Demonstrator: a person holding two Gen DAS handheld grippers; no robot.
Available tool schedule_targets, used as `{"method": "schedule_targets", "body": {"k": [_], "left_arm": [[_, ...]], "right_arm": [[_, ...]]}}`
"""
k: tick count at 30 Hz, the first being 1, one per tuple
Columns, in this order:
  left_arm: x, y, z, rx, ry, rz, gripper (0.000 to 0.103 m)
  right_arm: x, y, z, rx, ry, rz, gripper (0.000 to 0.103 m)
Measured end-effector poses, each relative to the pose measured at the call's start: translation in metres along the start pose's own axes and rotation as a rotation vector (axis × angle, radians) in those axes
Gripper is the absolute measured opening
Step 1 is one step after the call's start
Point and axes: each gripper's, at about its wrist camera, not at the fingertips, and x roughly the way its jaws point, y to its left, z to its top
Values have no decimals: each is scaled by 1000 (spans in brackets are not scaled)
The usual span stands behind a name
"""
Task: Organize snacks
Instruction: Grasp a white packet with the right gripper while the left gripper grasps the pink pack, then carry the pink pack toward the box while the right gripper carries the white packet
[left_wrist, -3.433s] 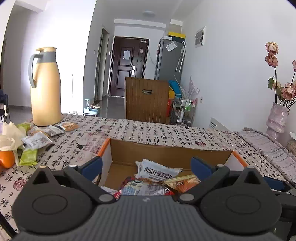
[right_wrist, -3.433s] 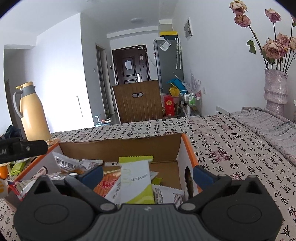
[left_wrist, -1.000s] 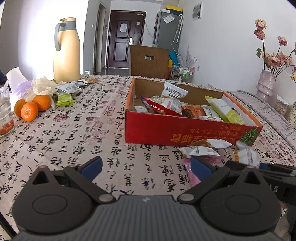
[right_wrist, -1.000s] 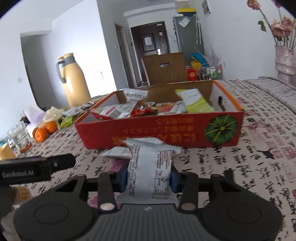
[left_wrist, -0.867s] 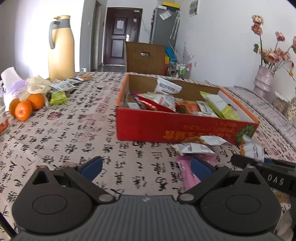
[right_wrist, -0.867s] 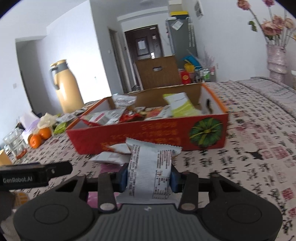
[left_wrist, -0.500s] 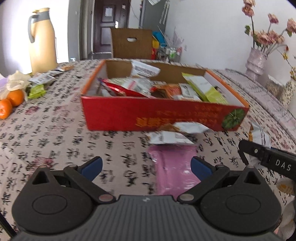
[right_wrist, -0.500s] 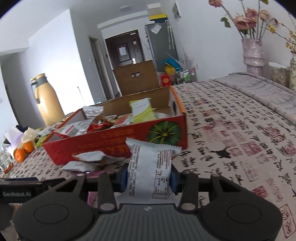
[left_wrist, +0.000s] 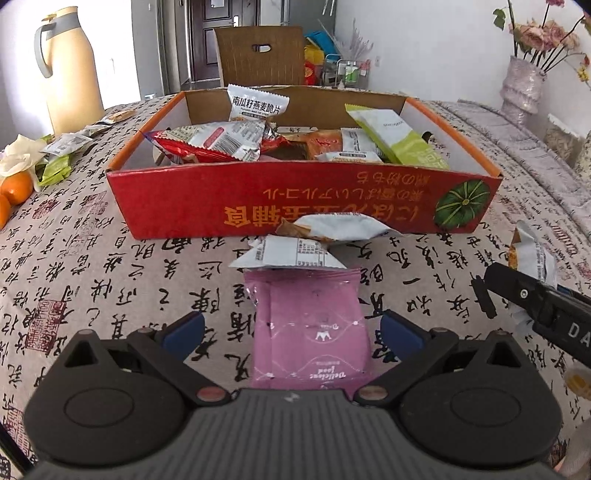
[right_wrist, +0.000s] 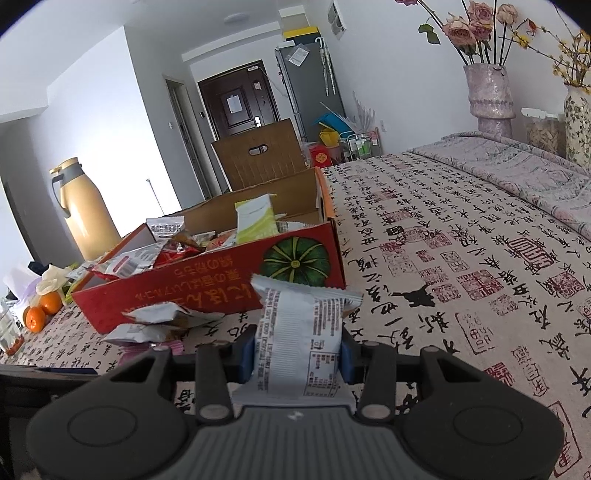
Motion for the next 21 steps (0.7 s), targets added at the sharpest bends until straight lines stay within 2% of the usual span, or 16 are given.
{"method": "schedule_targets", "body": {"k": [1, 3, 7, 11, 21], "left_arm": [[1, -3, 0, 5, 3, 7, 100], [4, -6, -2, 9, 13, 13, 85], [3, -11, -6, 21, -5, 15, 83], [-2, -13, -8, 31, -23, 6, 64], [-11, -7, -16, 17, -44, -24, 63]], "right_arm": [[0, 0, 0, 1, 1, 2, 42], [0, -1, -1, 1, 2, 5, 42], [1, -1, -2, 1, 6, 12, 42], [1, 0, -4, 0, 10, 16, 42], [-3, 3, -6, -7, 6, 24, 42]]}}
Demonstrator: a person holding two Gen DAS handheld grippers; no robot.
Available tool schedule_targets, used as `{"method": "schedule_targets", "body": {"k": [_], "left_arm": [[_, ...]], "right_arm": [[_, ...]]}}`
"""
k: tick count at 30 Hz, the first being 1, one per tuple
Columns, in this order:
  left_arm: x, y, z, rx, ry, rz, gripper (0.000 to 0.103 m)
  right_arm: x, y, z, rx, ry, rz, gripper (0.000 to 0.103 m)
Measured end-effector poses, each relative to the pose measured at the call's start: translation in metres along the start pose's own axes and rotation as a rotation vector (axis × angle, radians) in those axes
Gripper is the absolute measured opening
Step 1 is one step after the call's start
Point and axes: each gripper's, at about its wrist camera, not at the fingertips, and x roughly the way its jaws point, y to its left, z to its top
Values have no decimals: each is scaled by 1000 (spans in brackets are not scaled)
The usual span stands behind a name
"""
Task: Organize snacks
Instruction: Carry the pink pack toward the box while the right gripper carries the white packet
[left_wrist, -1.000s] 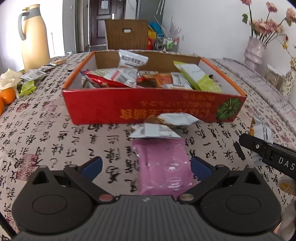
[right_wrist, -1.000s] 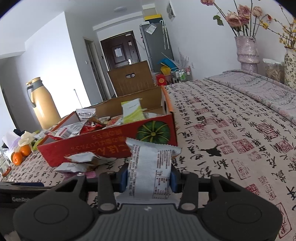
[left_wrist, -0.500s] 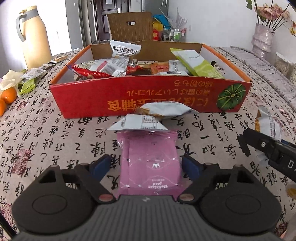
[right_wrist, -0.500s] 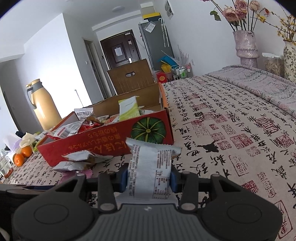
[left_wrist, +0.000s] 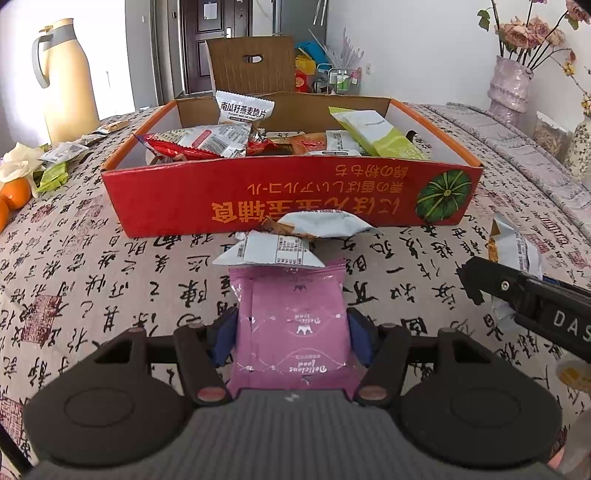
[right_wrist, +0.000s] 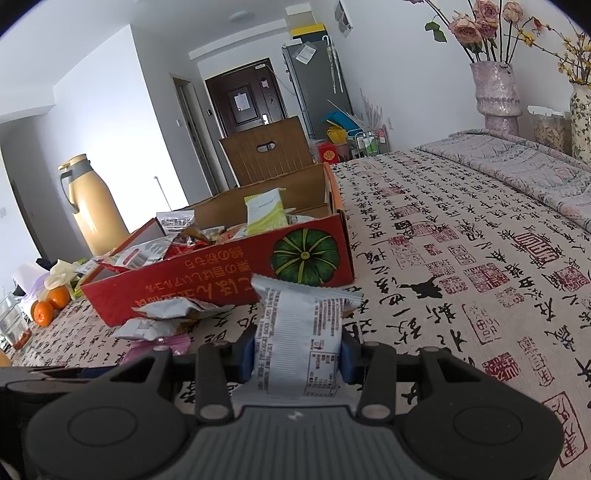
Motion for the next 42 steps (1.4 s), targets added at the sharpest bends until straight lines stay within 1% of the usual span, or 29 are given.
{"method": "schedule_targets", "body": {"k": [4, 10, 13, 18, 27, 31, 37, 42], "left_arm": [[-14, 3, -5, 3, -29, -32, 62], [-49, 2, -3, 10, -126, -69, 62], [-63, 1, 3, 17, -175, -76, 62], [-72, 2, 17, 18, -223, -74, 62], [-72, 3, 50, 45, -294, -36, 63], [-67, 5, 66, 51, -325, -4, 63], [-54, 11, 94, 48, -351, 35, 63], [-38, 15, 113, 57, -356, 76, 63]], "right_arm": [[-4, 0, 0, -2, -7, 0, 42], [-9, 1, 0, -5, -18, 0, 42], [-12, 3, 1, -13, -25, 4, 42], [-15, 7, 7, -33, -48, 7, 42], [-10, 20, 38, -70, -124, 20, 42], [-1, 27, 55, -85, -155, 24, 42], [18, 37, 81, -122, -187, 22, 42], [37, 46, 100, -154, -191, 23, 42]]}}
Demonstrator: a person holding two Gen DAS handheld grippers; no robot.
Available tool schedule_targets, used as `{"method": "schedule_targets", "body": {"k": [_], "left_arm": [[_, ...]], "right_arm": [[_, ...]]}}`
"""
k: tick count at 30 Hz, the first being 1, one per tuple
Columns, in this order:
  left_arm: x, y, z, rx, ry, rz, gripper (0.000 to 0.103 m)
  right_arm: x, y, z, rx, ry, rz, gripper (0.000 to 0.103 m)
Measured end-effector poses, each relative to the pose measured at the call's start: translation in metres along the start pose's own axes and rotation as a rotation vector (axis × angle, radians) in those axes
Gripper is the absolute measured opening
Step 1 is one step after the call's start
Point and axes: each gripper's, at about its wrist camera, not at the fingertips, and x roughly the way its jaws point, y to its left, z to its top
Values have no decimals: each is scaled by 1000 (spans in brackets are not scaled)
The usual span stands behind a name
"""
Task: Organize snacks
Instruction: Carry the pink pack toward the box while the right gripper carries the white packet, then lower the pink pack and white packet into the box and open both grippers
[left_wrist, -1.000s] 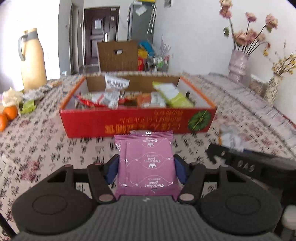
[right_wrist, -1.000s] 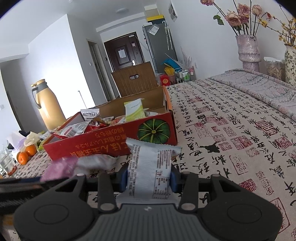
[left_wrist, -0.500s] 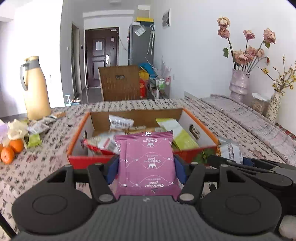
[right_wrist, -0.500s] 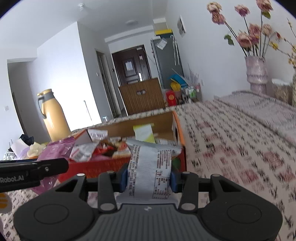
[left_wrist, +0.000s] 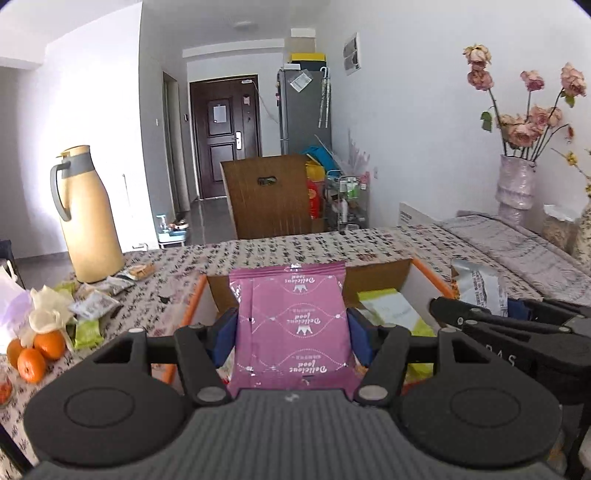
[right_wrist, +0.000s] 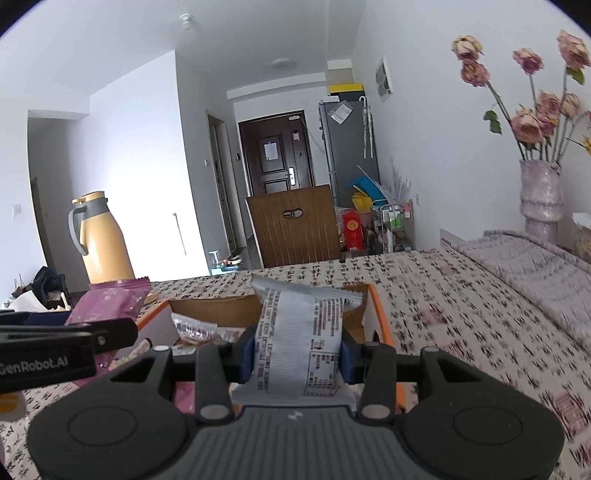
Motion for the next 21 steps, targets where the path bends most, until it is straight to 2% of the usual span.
{"method": "schedule_targets", "body": {"k": [11, 21], "left_arm": [[41, 20, 18, -65, 0, 28, 63], [69, 34, 21, -127, -24, 56, 63]], "right_arm": [[47, 13, 21, -28, -1, 6, 42], [78, 21, 22, -35, -33, 2, 42]]}}
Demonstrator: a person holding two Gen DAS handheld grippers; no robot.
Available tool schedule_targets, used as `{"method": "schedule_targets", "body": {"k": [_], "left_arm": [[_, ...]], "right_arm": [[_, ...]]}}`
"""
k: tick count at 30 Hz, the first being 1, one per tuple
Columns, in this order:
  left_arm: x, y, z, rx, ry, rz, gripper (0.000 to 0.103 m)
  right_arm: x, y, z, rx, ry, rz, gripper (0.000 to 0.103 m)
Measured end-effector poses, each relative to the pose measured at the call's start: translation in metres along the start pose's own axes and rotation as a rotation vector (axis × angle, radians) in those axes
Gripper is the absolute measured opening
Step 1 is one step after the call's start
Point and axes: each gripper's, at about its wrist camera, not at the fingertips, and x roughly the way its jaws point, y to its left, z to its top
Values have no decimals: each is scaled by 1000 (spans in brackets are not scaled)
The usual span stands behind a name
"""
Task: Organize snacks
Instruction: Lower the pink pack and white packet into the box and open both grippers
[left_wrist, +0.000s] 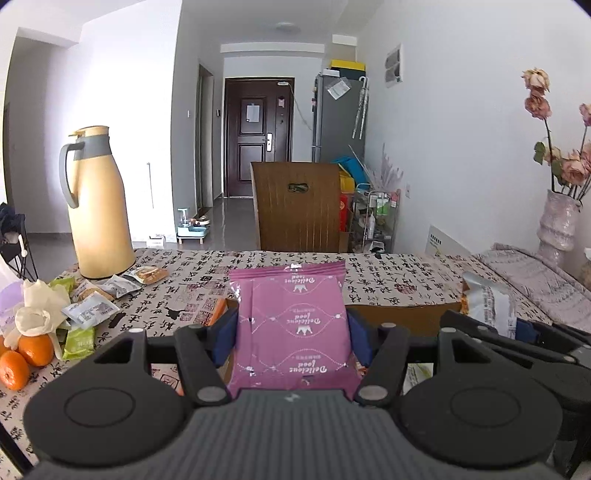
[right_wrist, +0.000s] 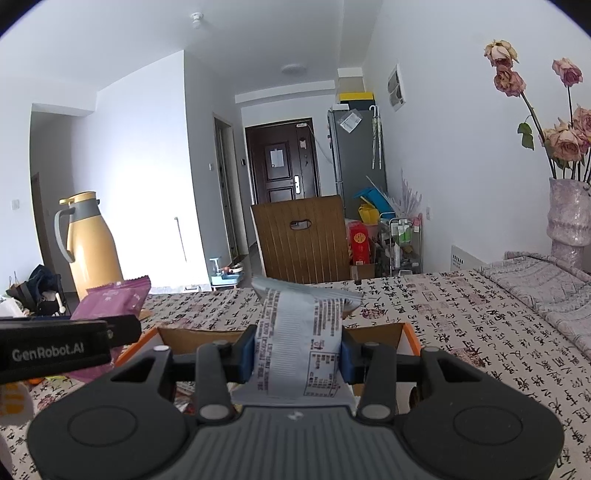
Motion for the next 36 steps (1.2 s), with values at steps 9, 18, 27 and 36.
{"method": "schedule_targets", "body": {"k": [9, 18, 27, 36], "left_arm": [[19, 14, -15, -37, 21, -10, 63], [21, 17, -22, -42, 33, -37, 63], [15, 22, -20, -74, -12, -23, 99], [15, 26, -20, -110, -6, -8, 103]], "right_arm": [[9, -5, -10, -10, 48, 34, 42], [14, -2, -19, -30, 75, 24, 42], [13, -12, -18, 1, 79, -2, 89], [15, -16, -20, 16, 81, -11, 103]]}}
